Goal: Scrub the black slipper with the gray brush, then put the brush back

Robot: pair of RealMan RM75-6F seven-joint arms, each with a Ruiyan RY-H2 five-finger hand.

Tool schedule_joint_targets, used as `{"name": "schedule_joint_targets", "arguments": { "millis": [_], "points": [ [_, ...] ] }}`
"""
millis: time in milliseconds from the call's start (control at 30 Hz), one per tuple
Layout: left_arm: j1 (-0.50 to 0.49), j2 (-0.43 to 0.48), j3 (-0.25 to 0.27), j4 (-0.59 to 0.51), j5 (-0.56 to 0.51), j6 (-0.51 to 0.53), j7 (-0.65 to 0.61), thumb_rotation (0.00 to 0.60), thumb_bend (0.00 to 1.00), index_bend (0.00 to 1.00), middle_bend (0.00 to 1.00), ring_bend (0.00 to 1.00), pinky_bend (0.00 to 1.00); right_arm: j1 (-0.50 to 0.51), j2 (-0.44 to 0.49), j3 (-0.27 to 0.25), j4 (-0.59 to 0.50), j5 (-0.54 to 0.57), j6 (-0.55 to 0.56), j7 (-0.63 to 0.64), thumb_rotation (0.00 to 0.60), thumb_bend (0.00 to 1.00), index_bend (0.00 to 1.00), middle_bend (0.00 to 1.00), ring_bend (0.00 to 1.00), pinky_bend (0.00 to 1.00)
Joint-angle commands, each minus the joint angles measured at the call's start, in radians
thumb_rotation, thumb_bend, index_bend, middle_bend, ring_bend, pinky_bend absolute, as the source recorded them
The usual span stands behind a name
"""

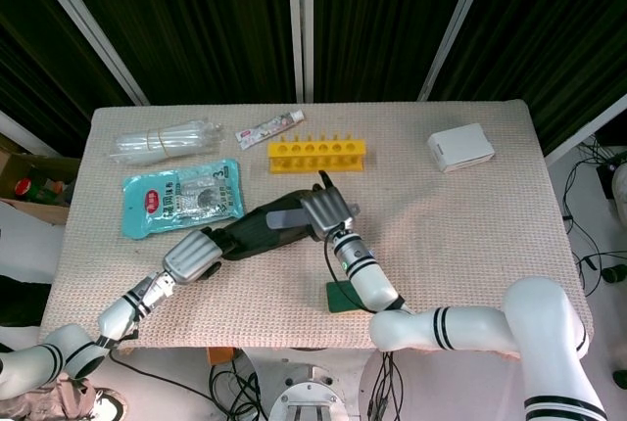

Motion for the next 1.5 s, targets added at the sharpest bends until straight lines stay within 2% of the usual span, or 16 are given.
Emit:
{"name": "schedule_joint_targets", "arguments": {
  "millis": [33, 267, 467, 633, 800, 967, 1167, 1500],
  "points": [
    [-0.001, -0.001, -0.001, 0.000, -0.001, 0.000, -0.001, 0.600, 0.43, 0.26, 0.38, 0.30, 0.45, 0.000, -0.002, 0.004, -0.005, -0.001, 0.003, 0.006, 0.600, 0.51, 0.85, 0.75, 0.24, 0.00],
    [0.001, -0.002, 0.000, -0.002, -0.005, 0.001, -0.001, 0.600, 0.43, 0.26, 0.38, 0.30, 0.44, -0.032, 0.051, 0.005, -0.067, -0.040, 0.013, 0.054, 0.600, 0.51, 0.85, 0.75, 0.24, 0.00],
    [0.009, 0.003, -0.008, -0.009, -0.002, 0.039, -0.023, 0.600, 0.42, 0.26, 0.38, 0.30, 0.44, -0.120, 0.223, -0.028, -0.227, -0.119, 0.070, 0.099, 0.600, 0.51, 0.86, 0.75, 0.24, 0.00],
    [0.029, 0.005, -0.023, -0.005, 0.008, 0.122, -0.094, 0.600, 0.33, 0.23, 0.33, 0.28, 0.41, -0.211, 0.356, -0.077, -0.302, -0.191, 0.112, 0.158, 0.600, 0.52, 0.86, 0.75, 0.24, 0.00],
    [0.059, 0.021, -0.062, -0.013, 0.006, 0.244, -0.185, 0.600, 0.25, 0.22, 0.30, 0.27, 0.41, -0.309, 0.443, -0.154, -0.294, -0.279, 0.123, 0.241, 0.600, 0.51, 0.86, 0.75, 0.24, 0.00],
    [0.090, 0.044, -0.115, -0.005, -0.031, 0.330, -0.206, 0.600, 0.24, 0.22, 0.30, 0.27, 0.41, -0.388, 0.444, -0.233, -0.212, -0.362, 0.129, 0.297, 0.600, 0.51, 0.86, 0.75, 0.24, 0.00],
    [0.116, 0.087, -0.144, -0.021, -0.075, 0.348, -0.201, 0.600, 0.24, 0.22, 0.30, 0.27, 0.40, -0.449, 0.386, -0.294, -0.085, -0.417, 0.119, 0.305, 0.600, 0.51, 0.86, 0.75, 0.24, 0.00],
    [0.137, 0.117, -0.155, -0.041, -0.099, 0.343, -0.202, 0.600, 0.24, 0.22, 0.30, 0.27, 0.40, -0.491, 0.297, -0.281, 0.031, -0.446, 0.096, 0.308, 0.600, 0.51, 0.86, 0.75, 0.24, 0.00]
  ]
}}
